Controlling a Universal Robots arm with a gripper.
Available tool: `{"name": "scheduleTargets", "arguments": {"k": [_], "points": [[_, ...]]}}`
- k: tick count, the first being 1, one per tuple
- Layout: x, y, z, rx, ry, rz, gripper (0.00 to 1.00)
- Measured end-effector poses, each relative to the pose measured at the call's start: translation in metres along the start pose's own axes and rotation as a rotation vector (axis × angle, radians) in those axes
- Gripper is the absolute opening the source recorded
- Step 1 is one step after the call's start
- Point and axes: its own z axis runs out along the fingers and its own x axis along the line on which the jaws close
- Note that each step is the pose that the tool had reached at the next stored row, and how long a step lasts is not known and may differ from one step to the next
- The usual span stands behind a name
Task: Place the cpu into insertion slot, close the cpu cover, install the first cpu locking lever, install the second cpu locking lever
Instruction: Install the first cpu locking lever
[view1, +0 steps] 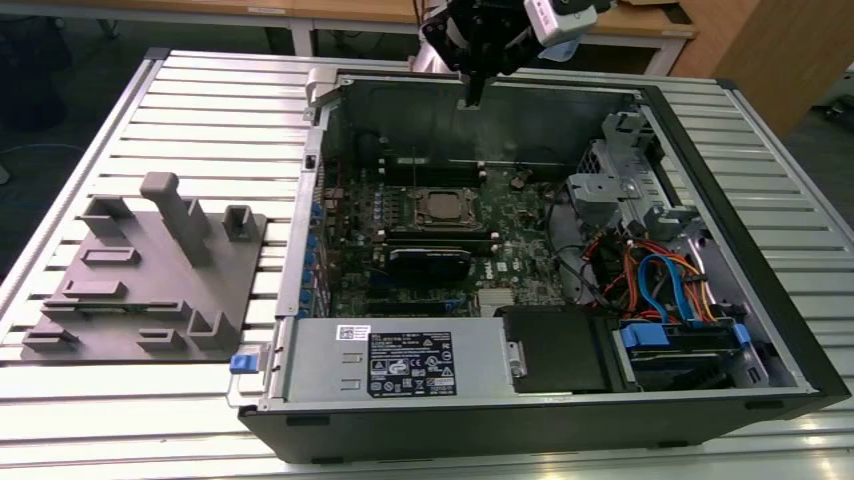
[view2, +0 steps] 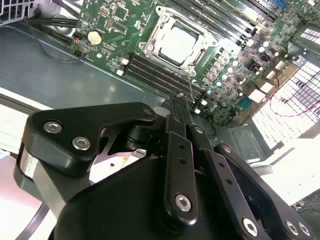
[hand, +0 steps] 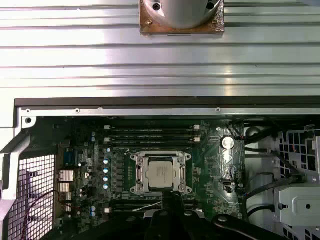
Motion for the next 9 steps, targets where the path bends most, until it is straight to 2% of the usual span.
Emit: {"name": "scheduleTargets", "arguments": {"k": [9], "points": [[0.0000, 0.0000, 0.0000, 0.0000, 0.0000, 0.000, 0.11]]}}
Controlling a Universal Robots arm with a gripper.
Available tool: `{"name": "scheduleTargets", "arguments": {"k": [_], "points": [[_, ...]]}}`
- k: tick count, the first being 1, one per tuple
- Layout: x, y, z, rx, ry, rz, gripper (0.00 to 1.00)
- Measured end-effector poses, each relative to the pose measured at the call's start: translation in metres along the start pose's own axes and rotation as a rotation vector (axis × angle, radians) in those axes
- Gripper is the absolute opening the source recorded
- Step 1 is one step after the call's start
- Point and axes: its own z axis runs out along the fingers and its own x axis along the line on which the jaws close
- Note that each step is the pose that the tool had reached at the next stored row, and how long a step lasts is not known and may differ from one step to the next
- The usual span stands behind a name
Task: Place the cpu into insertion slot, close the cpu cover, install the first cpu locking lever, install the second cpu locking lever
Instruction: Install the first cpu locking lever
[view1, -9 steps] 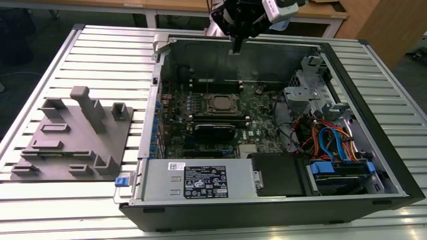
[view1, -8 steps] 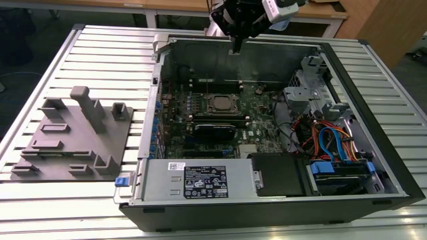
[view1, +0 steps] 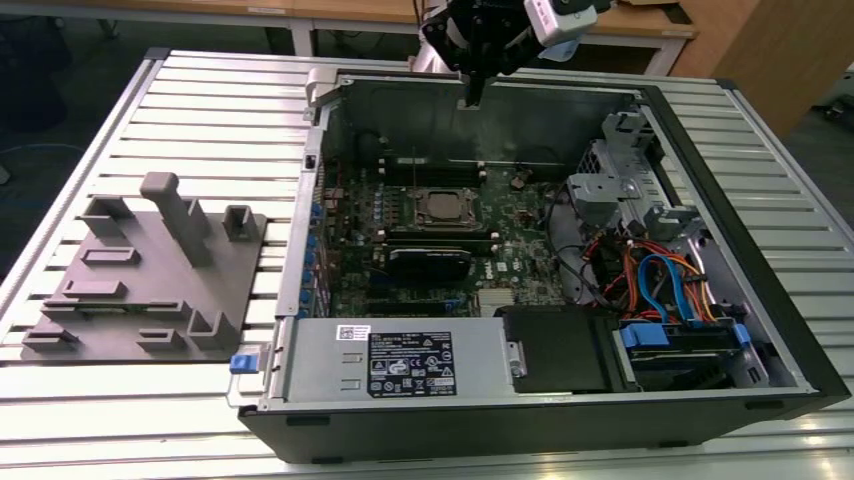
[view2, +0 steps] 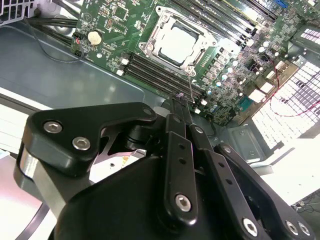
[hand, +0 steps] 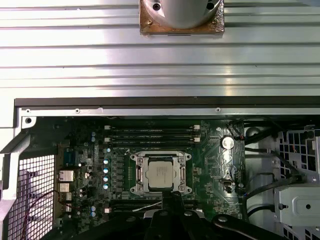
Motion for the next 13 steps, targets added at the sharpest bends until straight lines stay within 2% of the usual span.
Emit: {"name": "scheduleTargets", "arguments": {"k": [6, 9, 11, 13], "points": [[0.0012, 0.0000, 0.0004, 0.0009, -0.0005, 0.000, 0.11], [0.0067, -0.0003, 0.0019, 0.0085, -0.0073, -0.001, 0.11], [0.0080, -0.0004, 0.0020, 0.0098, -0.0088, -0.001, 0.11], [0.0088, -0.0004, 0.0026, 0.0103, -0.0131, -0.001, 0.11]]}}
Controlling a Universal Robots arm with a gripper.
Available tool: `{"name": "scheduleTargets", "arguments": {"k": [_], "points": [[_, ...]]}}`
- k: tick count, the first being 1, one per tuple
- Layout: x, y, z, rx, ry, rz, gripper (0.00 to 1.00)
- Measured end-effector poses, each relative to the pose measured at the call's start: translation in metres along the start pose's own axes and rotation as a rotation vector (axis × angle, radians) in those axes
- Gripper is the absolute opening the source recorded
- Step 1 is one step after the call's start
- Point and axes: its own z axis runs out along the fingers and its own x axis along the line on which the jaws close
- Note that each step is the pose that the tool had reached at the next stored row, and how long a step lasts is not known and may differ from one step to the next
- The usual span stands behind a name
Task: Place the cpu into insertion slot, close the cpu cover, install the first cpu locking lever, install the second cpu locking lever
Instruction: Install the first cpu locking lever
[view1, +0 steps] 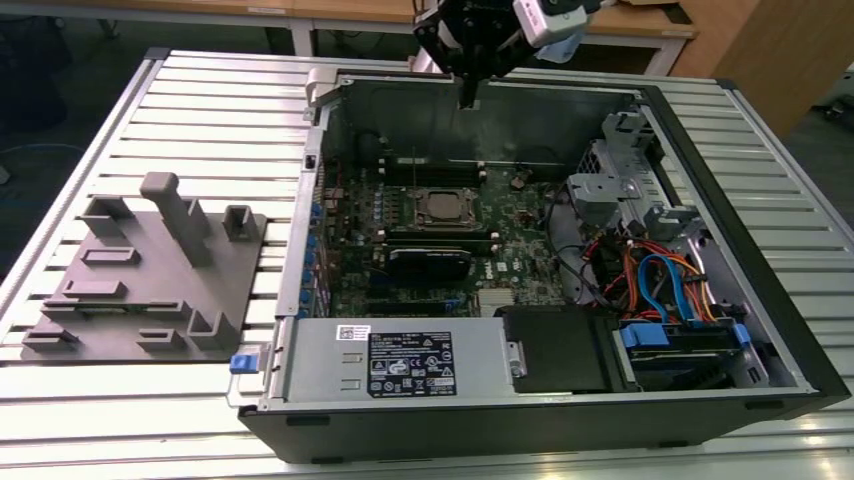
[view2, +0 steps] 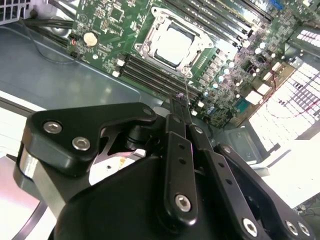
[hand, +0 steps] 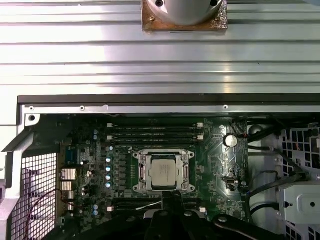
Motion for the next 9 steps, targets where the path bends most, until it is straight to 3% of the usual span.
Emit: {"name": "scheduleTargets", "arguments": {"k": [4, 9], "points": [[0.0010, -0.0004, 0.0035, 0.0034, -0.0053, -0.002, 0.11], [0.0097, -0.0010, 0.0085, 0.0033, -0.0221, -0.003, 0.11]]}}
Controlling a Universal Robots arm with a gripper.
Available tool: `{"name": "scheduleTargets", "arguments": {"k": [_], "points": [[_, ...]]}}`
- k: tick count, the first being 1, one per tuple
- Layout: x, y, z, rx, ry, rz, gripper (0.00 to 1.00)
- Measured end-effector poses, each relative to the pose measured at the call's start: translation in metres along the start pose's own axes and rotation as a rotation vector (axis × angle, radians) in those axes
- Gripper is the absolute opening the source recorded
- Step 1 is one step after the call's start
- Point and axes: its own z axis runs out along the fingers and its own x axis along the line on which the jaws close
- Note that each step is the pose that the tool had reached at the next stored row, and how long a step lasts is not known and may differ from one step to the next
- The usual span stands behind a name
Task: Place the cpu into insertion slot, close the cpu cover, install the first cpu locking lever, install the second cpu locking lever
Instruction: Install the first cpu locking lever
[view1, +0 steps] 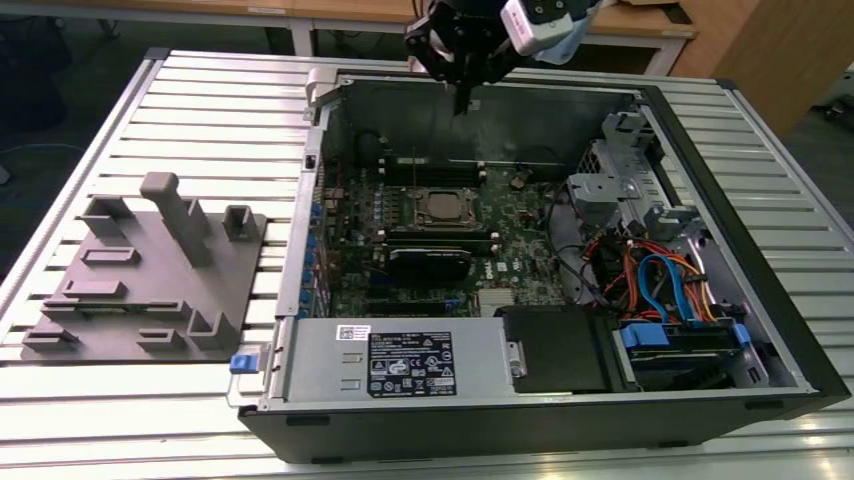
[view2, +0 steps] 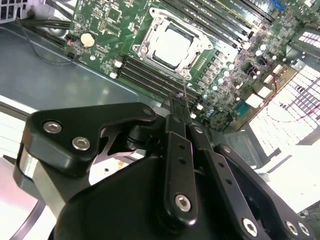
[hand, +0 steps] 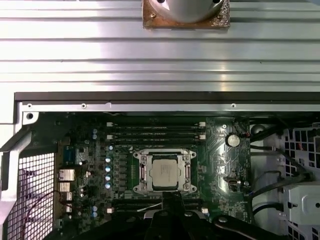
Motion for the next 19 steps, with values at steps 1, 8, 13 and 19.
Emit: {"name": "scheduleTargets", "arguments": {"k": [1, 8, 13, 19], "points": [[0.0002, -0.0001, 0.0013, -0.0001, -0.0005, 0.002, 0.11], [0.0040, -0.0009, 0.0108, 0.0004, -0.0024, 0.025, 0.11], [0.0056, -0.0012, 0.0148, 0.0004, -0.0022, 0.029, 0.11], [0.0057, -0.0013, 0.0150, 0.0004, -0.0022, 0.029, 0.11]]}}
